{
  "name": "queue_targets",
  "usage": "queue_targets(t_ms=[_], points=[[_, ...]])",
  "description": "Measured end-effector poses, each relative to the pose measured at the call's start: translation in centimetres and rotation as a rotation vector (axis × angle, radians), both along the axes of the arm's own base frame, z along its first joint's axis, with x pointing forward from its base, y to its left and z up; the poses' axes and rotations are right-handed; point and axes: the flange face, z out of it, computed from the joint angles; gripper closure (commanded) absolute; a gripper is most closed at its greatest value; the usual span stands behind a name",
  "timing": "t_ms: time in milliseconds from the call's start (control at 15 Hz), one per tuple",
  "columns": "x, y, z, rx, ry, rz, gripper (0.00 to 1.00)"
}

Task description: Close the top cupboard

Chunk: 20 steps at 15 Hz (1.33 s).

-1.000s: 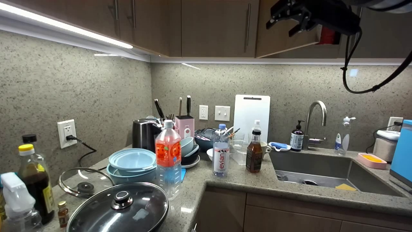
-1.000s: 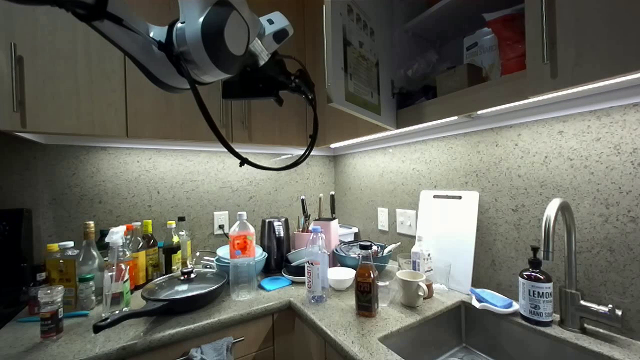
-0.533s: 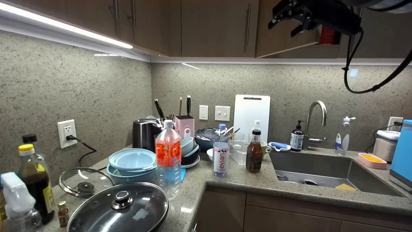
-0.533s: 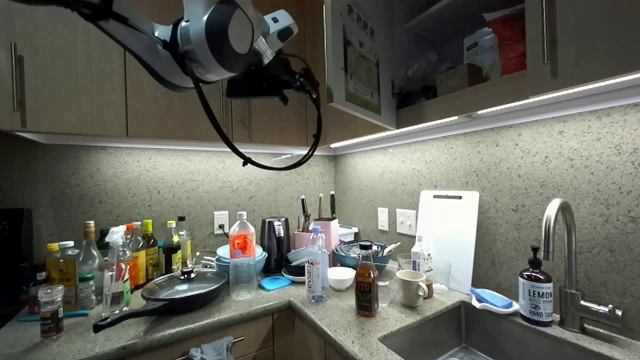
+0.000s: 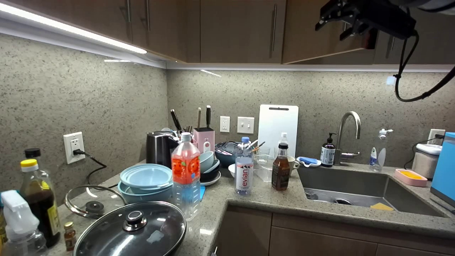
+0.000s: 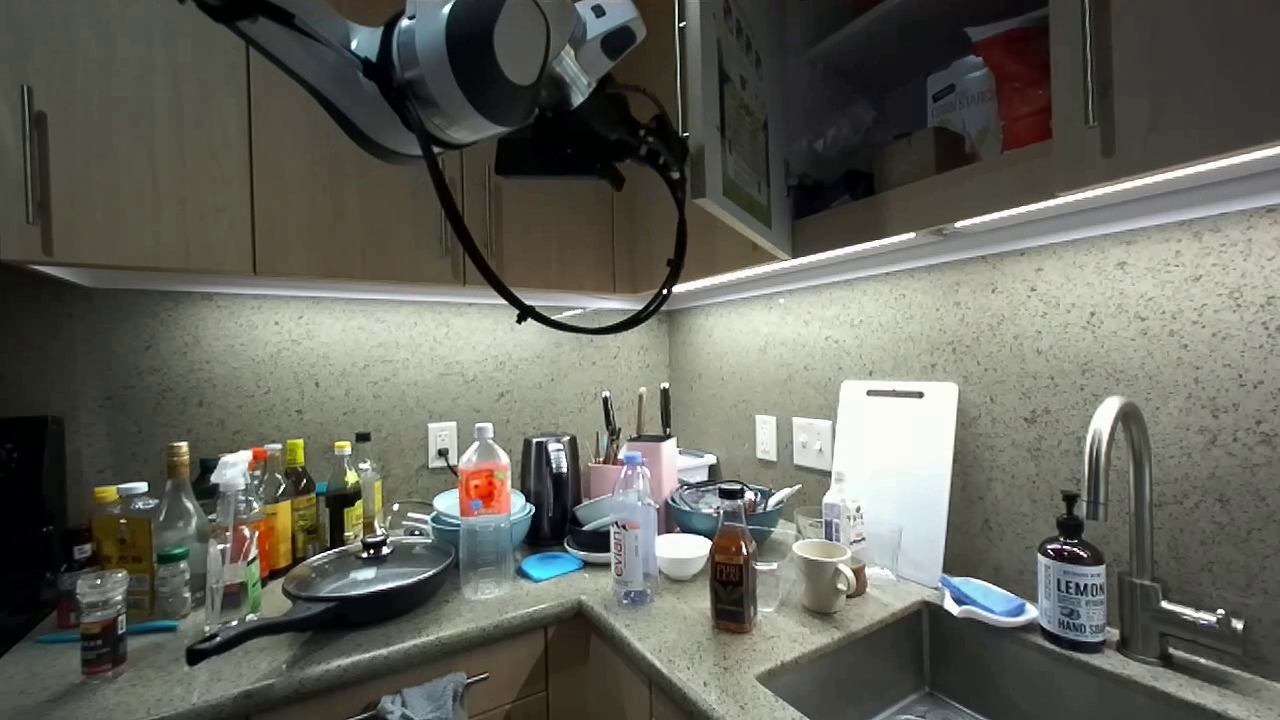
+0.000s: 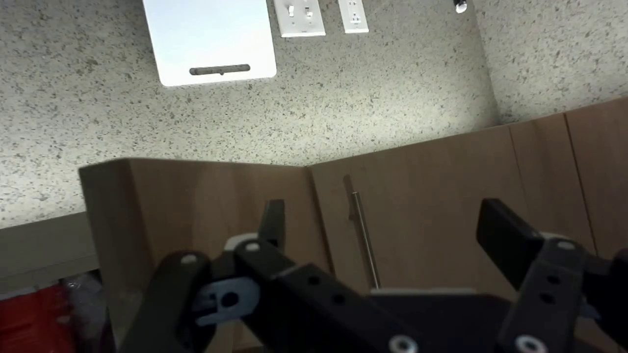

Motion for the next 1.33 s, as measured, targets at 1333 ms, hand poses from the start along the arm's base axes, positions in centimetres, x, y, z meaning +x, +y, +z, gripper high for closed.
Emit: queue_targets(t_ms=[1333], points=[[-5.3, -16.7, 4.6, 0.24, -0.101, -0.378, 0.0]])
